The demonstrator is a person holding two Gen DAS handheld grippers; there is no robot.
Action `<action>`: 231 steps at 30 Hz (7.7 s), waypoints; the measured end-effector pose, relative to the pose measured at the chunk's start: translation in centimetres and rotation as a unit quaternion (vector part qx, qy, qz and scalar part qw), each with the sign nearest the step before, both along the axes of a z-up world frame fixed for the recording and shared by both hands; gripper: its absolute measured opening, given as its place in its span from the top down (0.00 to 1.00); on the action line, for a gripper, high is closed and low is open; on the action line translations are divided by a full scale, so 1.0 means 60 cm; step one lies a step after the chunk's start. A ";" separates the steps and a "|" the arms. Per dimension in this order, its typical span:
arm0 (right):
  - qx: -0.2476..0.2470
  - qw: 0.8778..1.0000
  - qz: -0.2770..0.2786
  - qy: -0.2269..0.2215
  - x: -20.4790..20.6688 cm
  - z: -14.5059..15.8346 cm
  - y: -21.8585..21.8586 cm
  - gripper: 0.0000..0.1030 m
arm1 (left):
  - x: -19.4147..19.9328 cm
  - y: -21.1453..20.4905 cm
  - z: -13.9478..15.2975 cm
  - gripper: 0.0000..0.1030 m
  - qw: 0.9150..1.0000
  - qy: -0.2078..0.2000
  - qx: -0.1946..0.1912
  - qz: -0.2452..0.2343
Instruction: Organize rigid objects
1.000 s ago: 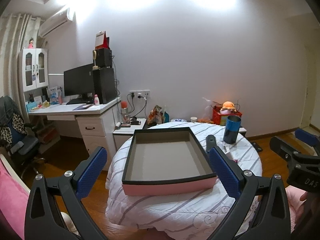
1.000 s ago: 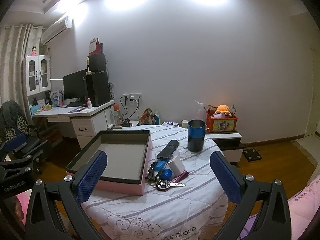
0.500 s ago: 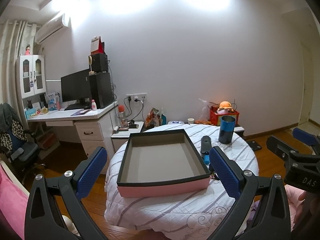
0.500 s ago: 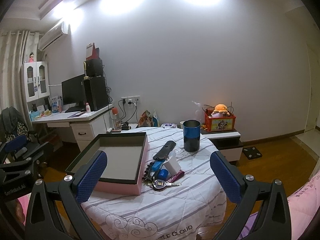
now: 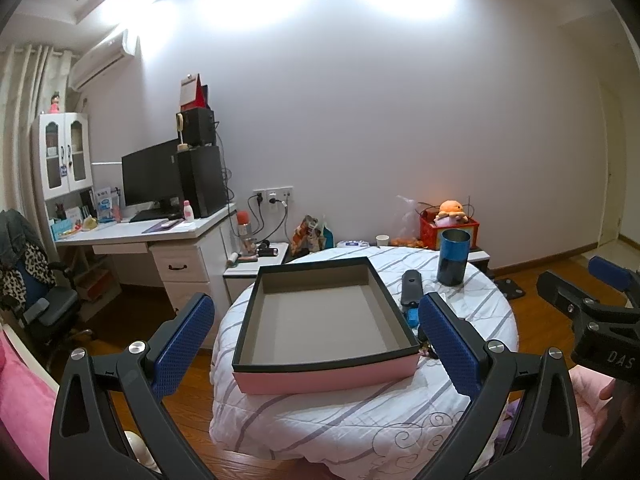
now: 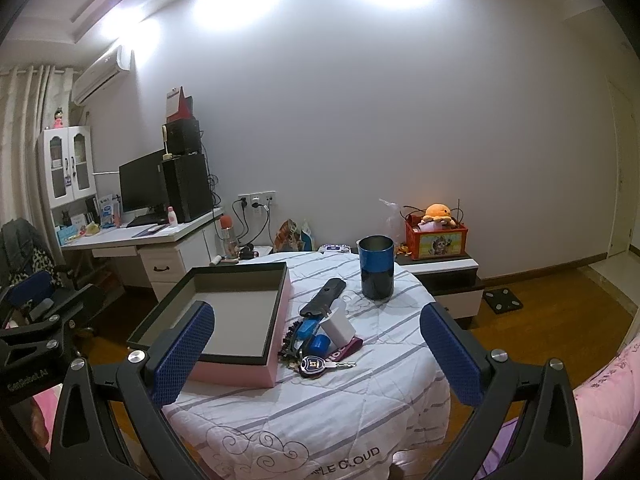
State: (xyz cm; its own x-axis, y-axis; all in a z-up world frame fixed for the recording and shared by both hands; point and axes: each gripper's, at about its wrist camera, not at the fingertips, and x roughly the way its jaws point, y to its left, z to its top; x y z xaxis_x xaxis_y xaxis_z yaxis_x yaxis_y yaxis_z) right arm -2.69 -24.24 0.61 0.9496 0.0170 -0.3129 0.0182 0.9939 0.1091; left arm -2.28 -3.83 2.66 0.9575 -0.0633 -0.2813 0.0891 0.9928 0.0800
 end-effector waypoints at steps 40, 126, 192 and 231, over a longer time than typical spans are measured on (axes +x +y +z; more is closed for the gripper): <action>-0.016 1.000 0.027 0.003 0.079 -0.010 0.028 0.00 | 0.099 0.044 -0.023 0.00 0.999 0.028 -0.028 0.025; 0.047 0.979 0.029 0.196 0.358 -0.190 -0.151 0.00 | 0.423 0.151 -0.255 0.92 0.938 0.346 -0.018 0.026; -0.116 0.922 0.315 0.194 0.461 -0.116 0.314 0.34 | 0.375 0.172 -0.231 0.91 0.948 0.318 -0.024 -0.005; -0.079 0.966 0.131 0.209 0.347 -0.149 -0.078 0.21 | 0.374 0.150 -0.241 0.91 0.944 0.330 -0.005 0.020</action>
